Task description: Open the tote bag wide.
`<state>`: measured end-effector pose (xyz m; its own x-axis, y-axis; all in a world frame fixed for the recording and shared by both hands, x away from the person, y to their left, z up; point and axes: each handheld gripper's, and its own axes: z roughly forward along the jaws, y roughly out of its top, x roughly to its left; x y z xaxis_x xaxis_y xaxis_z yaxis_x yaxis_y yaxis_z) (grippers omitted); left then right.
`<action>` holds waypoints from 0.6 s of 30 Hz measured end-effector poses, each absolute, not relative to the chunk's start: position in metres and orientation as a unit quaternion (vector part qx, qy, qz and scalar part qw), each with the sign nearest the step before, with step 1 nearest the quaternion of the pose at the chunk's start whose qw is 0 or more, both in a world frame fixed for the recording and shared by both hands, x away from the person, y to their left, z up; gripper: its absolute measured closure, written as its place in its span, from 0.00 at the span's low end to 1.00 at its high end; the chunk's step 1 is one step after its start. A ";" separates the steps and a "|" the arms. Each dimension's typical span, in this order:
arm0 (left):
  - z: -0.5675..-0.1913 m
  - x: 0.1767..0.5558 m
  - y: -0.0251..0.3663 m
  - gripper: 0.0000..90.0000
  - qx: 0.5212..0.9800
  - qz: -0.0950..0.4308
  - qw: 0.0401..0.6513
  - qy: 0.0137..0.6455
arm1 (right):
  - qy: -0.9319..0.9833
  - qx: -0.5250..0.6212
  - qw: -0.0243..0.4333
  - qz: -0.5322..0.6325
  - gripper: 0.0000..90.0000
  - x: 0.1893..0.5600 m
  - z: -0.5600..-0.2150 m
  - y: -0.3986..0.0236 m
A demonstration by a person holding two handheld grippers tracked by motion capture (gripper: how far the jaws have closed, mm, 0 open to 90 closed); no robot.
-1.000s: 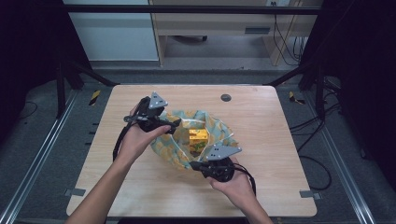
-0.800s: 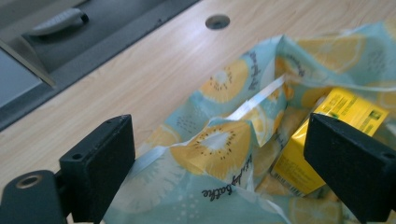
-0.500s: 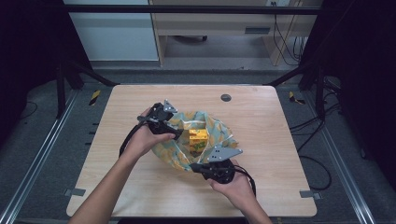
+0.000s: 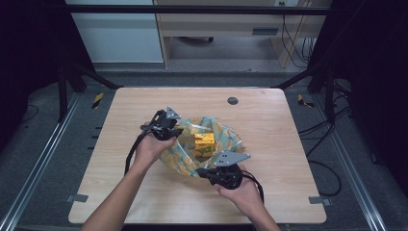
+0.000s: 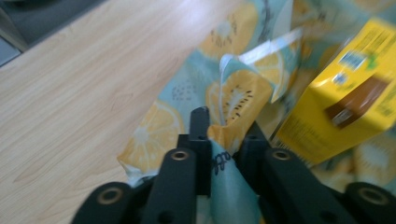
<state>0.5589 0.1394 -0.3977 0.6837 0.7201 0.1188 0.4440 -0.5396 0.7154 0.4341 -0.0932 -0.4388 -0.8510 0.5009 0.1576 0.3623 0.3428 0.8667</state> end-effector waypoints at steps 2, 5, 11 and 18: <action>-0.392 0.553 0.140 0.94 0.838 0.209 0.367 0.345 | 0.815 0.268 0.070 0.509 1.00 0.435 -0.439 -0.095; -0.381 0.547 0.142 0.96 0.817 0.214 0.410 0.345 | 0.812 0.274 0.076 0.509 1.00 0.436 -0.439 -0.098; -0.367 0.536 0.142 0.97 0.790 0.212 0.468 0.334 | 0.803 0.285 0.083 0.517 0.98 0.435 -0.435 -0.104; -0.352 0.512 0.145 0.97 0.777 0.199 0.517 0.299 | 0.796 0.292 0.100 0.520 0.92 0.433 -0.427 -0.111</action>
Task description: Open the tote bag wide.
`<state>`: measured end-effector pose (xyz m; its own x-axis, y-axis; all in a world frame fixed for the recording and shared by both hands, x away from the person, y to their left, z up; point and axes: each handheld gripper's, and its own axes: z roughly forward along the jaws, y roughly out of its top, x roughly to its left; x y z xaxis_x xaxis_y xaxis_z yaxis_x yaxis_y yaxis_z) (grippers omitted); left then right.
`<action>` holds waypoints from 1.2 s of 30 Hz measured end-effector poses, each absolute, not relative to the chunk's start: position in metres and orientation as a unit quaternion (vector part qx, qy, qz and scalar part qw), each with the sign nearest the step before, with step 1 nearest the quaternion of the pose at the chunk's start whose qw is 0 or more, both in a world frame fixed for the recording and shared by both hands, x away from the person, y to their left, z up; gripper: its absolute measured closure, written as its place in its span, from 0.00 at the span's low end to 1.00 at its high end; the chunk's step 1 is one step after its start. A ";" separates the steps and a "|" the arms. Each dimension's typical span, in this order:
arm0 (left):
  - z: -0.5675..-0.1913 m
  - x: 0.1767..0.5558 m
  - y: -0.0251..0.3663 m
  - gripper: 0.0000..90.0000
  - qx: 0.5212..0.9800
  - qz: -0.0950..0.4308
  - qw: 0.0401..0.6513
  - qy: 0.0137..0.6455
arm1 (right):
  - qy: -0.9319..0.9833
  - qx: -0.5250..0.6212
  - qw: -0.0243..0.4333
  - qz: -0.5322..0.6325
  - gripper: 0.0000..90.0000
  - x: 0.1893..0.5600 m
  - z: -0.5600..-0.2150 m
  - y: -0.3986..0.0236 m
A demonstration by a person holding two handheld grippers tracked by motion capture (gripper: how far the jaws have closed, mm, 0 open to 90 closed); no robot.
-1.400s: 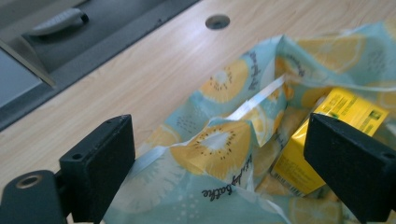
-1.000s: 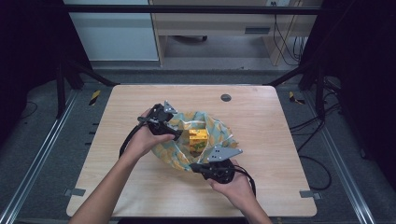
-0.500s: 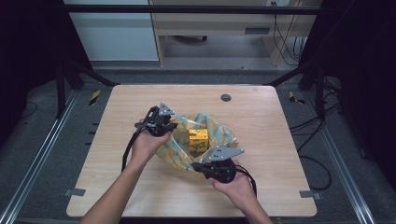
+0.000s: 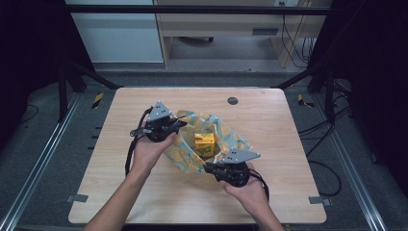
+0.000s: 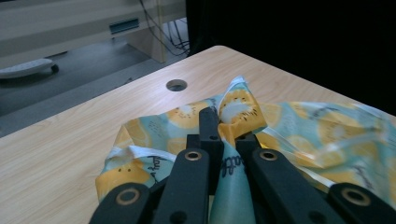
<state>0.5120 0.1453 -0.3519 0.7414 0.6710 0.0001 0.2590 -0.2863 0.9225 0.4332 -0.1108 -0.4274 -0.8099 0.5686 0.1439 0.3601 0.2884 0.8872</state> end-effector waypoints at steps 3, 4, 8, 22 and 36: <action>-0.351 0.496 0.152 0.97 0.777 0.195 0.527 0.284 | 0.794 0.290 0.113 0.522 0.86 0.429 -0.418 -0.119; -0.350 0.491 0.155 0.97 0.774 0.189 0.535 0.281 | 0.792 0.292 0.119 0.523 0.83 0.427 -0.415 -0.122; -0.348 0.476 0.165 0.97 0.764 0.178 0.558 0.270 | 0.789 0.295 0.141 0.520 0.77 0.424 -0.403 -0.135; -0.386 0.439 0.191 0.97 0.801 0.155 0.522 0.248 | 0.783 0.330 0.222 0.478 0.56 0.454 -0.373 -0.169; -0.406 0.428 0.213 0.97 0.809 0.148 0.512 0.249 | 0.811 0.337 0.191 0.438 0.47 0.493 -0.390 -0.144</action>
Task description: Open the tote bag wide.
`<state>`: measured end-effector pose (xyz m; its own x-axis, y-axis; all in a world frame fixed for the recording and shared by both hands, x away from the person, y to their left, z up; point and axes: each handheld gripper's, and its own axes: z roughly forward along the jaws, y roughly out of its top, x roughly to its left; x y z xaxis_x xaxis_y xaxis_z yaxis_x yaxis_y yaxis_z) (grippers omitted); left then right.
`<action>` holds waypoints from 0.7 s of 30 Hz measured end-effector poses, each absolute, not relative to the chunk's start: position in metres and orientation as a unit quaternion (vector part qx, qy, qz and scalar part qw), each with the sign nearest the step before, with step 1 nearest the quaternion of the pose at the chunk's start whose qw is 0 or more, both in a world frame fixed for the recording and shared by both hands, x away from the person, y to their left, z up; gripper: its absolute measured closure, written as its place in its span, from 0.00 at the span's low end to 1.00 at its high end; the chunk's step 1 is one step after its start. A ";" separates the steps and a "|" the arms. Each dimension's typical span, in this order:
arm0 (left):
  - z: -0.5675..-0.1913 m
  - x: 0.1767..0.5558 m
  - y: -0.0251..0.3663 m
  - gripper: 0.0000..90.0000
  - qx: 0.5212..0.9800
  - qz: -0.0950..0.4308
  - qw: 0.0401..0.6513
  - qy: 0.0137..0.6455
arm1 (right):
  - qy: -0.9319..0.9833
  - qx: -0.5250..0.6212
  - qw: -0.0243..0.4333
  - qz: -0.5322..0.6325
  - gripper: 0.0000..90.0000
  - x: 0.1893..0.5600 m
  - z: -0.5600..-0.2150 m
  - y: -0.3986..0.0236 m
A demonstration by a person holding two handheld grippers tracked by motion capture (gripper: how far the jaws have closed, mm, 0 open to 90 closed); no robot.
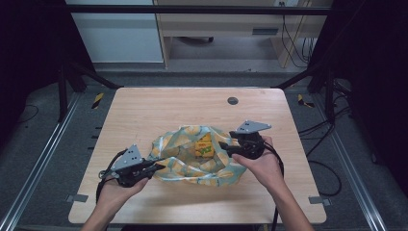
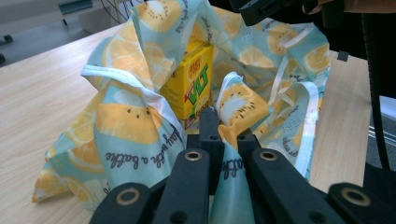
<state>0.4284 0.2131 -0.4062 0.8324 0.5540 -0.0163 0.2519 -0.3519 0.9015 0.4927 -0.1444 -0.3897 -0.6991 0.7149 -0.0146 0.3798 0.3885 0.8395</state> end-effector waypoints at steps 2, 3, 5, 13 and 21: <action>-0.408 0.431 0.212 0.97 0.811 0.150 0.507 0.250 | 0.815 0.335 0.194 0.431 0.42 0.494 -0.391 -0.139; -0.409 0.432 0.212 0.97 0.812 0.150 0.505 0.251 | 0.817 0.335 0.196 0.427 0.40 0.494 -0.392 -0.138; -0.411 0.435 0.211 0.97 0.817 0.151 0.499 0.249 | 0.822 0.336 0.197 0.416 0.33 0.496 -0.395 -0.135; -0.415 0.437 0.212 0.97 0.817 0.152 0.495 0.253 | 0.845 0.336 0.187 0.372 0.17 0.504 -0.406 -0.128; -0.411 0.435 0.212 0.97 0.815 0.159 0.499 0.250 | 0.853 0.339 0.191 0.348 0.72 0.502 -0.410 -0.137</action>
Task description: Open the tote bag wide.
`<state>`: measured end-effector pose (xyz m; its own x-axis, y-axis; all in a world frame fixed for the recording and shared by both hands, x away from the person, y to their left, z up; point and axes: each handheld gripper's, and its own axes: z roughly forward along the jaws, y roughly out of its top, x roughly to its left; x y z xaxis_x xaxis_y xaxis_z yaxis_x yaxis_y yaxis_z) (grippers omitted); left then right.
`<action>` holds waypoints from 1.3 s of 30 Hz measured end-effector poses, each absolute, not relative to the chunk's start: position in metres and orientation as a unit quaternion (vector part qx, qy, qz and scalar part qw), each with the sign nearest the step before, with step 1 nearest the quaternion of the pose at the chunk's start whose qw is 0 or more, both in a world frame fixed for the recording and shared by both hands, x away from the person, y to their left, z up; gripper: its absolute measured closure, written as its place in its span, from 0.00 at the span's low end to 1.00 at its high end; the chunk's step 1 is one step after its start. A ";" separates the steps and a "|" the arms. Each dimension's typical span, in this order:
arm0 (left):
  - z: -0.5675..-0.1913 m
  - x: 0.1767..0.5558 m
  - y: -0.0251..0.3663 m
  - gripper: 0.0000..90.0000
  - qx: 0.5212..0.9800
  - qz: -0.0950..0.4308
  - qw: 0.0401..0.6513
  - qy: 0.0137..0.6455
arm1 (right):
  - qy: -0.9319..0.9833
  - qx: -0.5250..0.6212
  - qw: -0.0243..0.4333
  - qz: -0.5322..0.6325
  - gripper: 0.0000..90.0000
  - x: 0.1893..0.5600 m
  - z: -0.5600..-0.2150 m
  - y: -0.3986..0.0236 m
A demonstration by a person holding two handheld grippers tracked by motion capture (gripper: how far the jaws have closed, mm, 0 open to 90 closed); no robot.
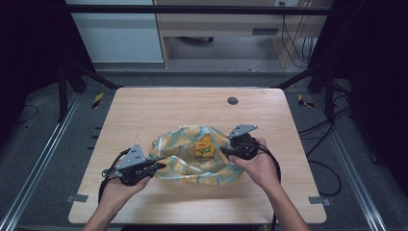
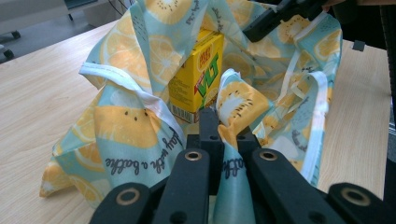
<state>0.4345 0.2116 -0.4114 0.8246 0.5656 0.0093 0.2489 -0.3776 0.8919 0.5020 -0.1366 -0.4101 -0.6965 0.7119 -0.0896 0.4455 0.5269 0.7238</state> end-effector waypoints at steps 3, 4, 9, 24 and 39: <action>-0.410 0.436 0.211 0.97 0.817 0.164 0.495 0.248 | 0.845 0.343 0.191 0.362 0.88 0.505 -0.409 -0.141; -0.409 0.438 0.210 0.97 0.818 0.165 0.493 0.247 | 0.841 0.347 0.191 0.369 0.91 0.506 -0.408 -0.143; -0.410 0.452 0.204 0.97 0.827 0.185 0.471 0.245 | 0.820 0.366 0.194 0.394 0.99 0.521 -0.407 -0.151; -0.438 0.488 0.188 0.97 0.833 0.178 0.443 0.281 | 0.803 0.398 0.185 0.402 1.00 0.558 -0.425 -0.152; -0.468 0.493 0.191 0.97 0.844 0.170 0.411 0.300 | 0.805 0.431 0.165 0.373 1.00 0.568 -0.455 -0.175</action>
<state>0.4928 0.1911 -0.4675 0.7616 0.6468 0.0396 0.3671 -0.4809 0.7963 0.5678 -0.1752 -0.4550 -0.5742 0.8168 0.0560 0.5714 0.3508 0.7419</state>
